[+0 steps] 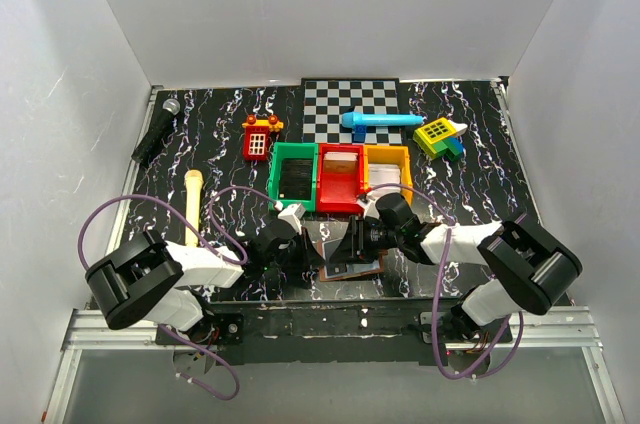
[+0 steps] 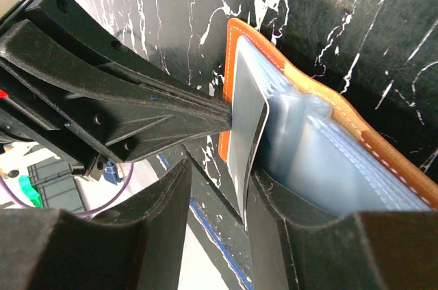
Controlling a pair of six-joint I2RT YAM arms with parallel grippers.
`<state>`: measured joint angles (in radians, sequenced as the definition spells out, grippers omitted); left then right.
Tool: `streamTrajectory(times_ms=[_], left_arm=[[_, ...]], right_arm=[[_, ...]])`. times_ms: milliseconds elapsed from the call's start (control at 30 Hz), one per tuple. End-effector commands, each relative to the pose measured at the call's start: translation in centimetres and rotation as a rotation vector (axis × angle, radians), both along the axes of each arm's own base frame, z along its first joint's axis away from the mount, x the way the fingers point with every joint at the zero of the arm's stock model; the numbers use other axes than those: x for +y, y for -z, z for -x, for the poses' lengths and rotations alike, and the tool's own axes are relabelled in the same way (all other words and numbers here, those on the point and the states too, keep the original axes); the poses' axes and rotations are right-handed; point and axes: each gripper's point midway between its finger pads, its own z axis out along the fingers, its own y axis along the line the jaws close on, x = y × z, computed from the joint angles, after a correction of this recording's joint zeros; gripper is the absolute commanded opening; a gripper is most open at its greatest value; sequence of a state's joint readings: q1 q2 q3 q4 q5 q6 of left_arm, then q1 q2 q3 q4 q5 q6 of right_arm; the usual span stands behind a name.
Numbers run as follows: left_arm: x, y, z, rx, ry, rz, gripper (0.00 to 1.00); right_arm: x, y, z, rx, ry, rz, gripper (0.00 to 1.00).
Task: Take the credit cards out of the card holder
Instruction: Remove the credit card from the card holder.
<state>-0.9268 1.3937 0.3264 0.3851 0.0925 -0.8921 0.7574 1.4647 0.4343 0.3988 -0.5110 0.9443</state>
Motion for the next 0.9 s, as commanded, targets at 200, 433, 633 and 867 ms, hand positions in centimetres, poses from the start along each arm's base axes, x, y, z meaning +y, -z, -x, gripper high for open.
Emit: streamTrajectory(times_ms=[200,433,633,867], left_arm=[[0.9,2.0,1.7,0.058,0.043,-0.084,0.0],[1.7,3.0,2.1,0.091,0.004,-0.096,0.0],[2.3,3.8,2.3,0.111,-0.013,-0.121,0.0],[3.0,4.5,2.6,0.126,-0.029,-0.143,0.0]], right_arm=[[1.2,-1.7,-0.2,-0.036,-0.037,-0.069,0.43],[0.7,-1.7,-0.1,-0.048,-0.029,-0.055,0.38],[0.5,-1.9,-0.1,-0.054,-0.021,-0.053,0.37],[0.3,-2.0,-0.1,-0.059,-0.017,-0.049,0.37]])
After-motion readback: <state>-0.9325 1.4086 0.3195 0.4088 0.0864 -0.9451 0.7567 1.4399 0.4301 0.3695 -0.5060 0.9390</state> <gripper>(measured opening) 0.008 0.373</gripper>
